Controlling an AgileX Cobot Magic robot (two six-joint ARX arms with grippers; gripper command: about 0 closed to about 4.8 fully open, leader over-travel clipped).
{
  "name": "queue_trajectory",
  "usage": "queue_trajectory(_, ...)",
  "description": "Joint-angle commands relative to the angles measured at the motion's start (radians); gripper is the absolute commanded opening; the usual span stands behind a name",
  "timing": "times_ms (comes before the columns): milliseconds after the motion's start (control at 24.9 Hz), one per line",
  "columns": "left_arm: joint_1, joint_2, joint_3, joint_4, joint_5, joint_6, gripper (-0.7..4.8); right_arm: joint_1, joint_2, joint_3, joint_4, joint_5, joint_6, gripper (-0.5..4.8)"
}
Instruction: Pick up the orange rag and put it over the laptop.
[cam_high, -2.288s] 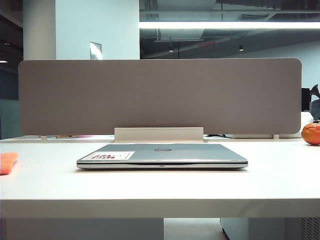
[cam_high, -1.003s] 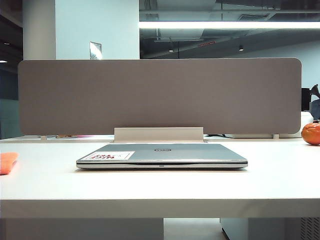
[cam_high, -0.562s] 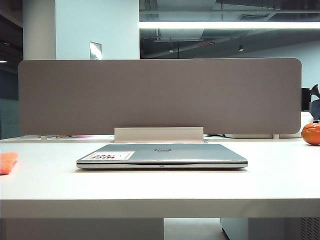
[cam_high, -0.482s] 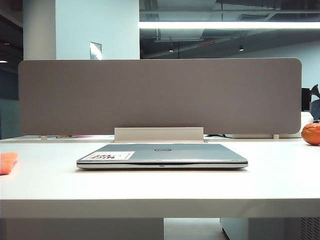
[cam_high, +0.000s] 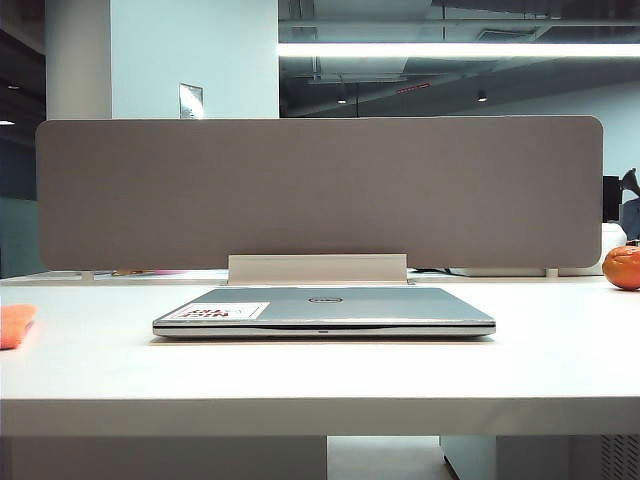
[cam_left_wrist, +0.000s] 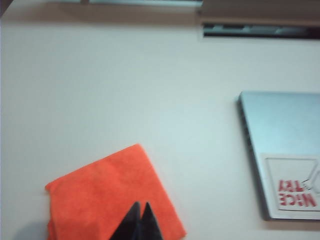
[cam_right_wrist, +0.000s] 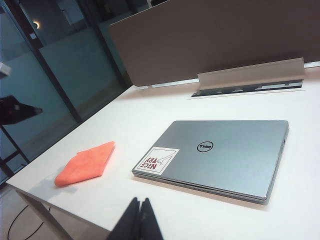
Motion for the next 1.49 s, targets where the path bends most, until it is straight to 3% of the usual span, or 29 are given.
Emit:
queue_trajectory(40,0.000,0.058,0.010,0.042,-0.042,0.016,-0.06,0.001,-0.003,0.005,0.015,-0.002,0.000,-0.05)
queue_trajectory(321,0.006,0.206,0.035,0.086,-0.109,0.018,-0.06,0.001,-0.003,0.005,0.013,-0.002,0.000,-0.05)
queue_trajectory(401,0.043,0.249,0.057,0.071,-0.107,-0.011,-0.06,0.001,-0.003,0.005,0.013,-0.002,-0.001,-0.05)
queue_trajectory(482,0.091,0.276,0.075,0.036,-0.082,-0.108,-0.06,0.001,-0.003,0.005,0.013,-0.002,-0.001,-0.05)
queue_trajectory(562,0.163,0.282,0.075,0.006,-0.015,-0.169,-0.06,0.001,-0.003,0.005,0.013,-0.002,-0.001,-0.05)
queue_trajectory(803,0.286,0.296,0.075,-0.072,0.064,-0.197,-0.06,0.000,-0.003,0.005,0.013,-0.002,-0.001,-0.05)
queue_trajectory(883,0.347,0.344,0.075,-0.091,0.179,-0.254,-0.06,0.001,-0.003,0.005,0.013,-0.002,-0.001,-0.05)
queue_trajectory(1003,0.389,0.404,0.075,-0.124,0.266,-0.263,-0.04,0.001,-0.003,0.005,0.013,-0.002,-0.001,-0.05)
queue_trajectory(1124,0.413,0.439,0.075,-0.149,0.265,-0.263,0.82,0.001,-0.003,0.005,0.013,-0.002,-0.001,-0.05)
queue_trajectory(1164,0.419,0.449,0.075,-0.167,0.251,-0.263,1.73,0.000,-0.003,0.005,0.013,-0.002,-0.001,-0.05)
queue_trajectory(1204,0.424,0.454,0.075,-0.180,0.243,-0.263,1.96,0.001,-0.003,0.005,0.013,-0.002,-0.001,-0.05)
queue_trajectory(1485,0.423,0.497,0.052,-0.225,0.207,-0.249,1.96,0.000,-0.003,0.005,0.013,-0.002,-0.001,-0.05)
